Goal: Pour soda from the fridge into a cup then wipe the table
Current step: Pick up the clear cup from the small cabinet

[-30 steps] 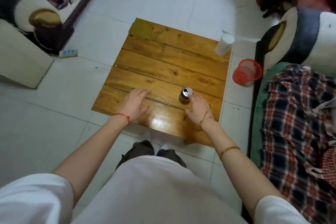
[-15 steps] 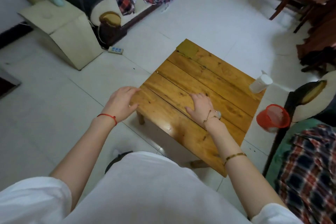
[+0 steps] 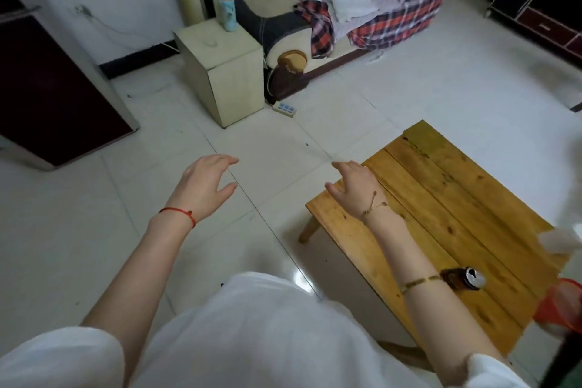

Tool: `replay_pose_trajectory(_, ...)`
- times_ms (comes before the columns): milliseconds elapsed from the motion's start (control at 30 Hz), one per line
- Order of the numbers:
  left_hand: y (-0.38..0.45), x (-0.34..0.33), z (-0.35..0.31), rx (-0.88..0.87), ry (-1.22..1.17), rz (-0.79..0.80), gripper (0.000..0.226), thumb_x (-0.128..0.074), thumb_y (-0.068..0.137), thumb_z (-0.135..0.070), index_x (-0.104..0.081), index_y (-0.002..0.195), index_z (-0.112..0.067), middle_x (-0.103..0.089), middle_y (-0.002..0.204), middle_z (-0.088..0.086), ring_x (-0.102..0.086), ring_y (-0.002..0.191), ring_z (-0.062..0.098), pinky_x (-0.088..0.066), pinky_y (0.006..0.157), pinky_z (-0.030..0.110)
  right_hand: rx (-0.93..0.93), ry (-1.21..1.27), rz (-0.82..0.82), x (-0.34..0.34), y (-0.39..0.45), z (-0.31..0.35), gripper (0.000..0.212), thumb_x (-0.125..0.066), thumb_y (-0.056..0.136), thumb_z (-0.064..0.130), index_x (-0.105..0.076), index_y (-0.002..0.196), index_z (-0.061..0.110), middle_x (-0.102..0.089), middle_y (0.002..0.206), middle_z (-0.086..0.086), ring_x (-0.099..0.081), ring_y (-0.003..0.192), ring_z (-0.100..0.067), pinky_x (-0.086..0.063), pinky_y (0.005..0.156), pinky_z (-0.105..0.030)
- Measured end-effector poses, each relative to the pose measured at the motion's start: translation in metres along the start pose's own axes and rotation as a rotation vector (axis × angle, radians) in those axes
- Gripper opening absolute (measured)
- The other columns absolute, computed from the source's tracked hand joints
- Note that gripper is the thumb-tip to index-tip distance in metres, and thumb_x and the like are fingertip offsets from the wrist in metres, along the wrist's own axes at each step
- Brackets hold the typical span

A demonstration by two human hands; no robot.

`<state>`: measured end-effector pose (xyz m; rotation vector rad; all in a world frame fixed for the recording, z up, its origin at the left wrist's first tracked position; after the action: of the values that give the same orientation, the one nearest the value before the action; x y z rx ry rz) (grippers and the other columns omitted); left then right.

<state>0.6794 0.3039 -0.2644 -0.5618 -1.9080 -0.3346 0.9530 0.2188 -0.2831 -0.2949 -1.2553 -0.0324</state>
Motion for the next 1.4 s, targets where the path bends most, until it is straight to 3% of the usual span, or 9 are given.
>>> replay_pose_trajectory(267, 0.005, 0.059, 0.112, 0.09, 0.019, -0.055, 0.046, -0.068, 0.089, -0.019, -0.057, 0.133, -0.011, -0.058, 0.135, 0.009, -0.051, 0.127, 0.03, -0.036, 0.108, 0.04, 0.092, -0.063, -0.004, -0.008, 0.074, 0.11, 0.058, -0.049, 0.097, 0.042, -0.036, 0.147, 0.016, -0.048, 0.146, -0.007, -0.03, 0.144, -0.027, -0.022, 0.118, -0.043)
replay_pose_trajectory(700, 0.06, 0.098, 0.223, 0.215, 0.006, -0.093, 0.047, -0.064, 0.091, -0.022, -0.055, 0.137, -0.014, -0.055, 0.139, 0.007, -0.046, 0.131, 0.028, -0.032, 0.112, 0.042, 0.245, -0.068, -0.005, -0.018, 0.203, 0.215, 0.057, -0.051, 0.096, 0.04, -0.041, 0.144, 0.013, -0.052, 0.142, -0.008, -0.036, 0.139, -0.028, -0.027, 0.115, -0.043)
replay_pose_trajectory(1400, 0.332, 0.205, 0.393, 0.318, -0.001, -0.158, 0.048, -0.056, 0.095, -0.028, -0.048, 0.142, -0.02, -0.05, 0.144, -0.002, -0.04, 0.136, 0.017, -0.028, 0.116, 0.041, 0.373, 0.014, -0.087, 0.054, 0.552, 0.344, 0.044, -0.056, 0.094, 0.033, -0.055, 0.132, 0.01, -0.063, 0.124, -0.011, -0.053, 0.121, -0.03, -0.039, 0.106, -0.041)
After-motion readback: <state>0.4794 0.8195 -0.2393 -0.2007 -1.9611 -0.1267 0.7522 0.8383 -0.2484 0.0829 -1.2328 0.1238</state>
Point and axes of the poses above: each hand's wrist, its own y-axis towards the middle knuckle, its own x-axis out of the back of the hand, z = x × y, the point moved 6 cm from there along y, towards the middle knuckle
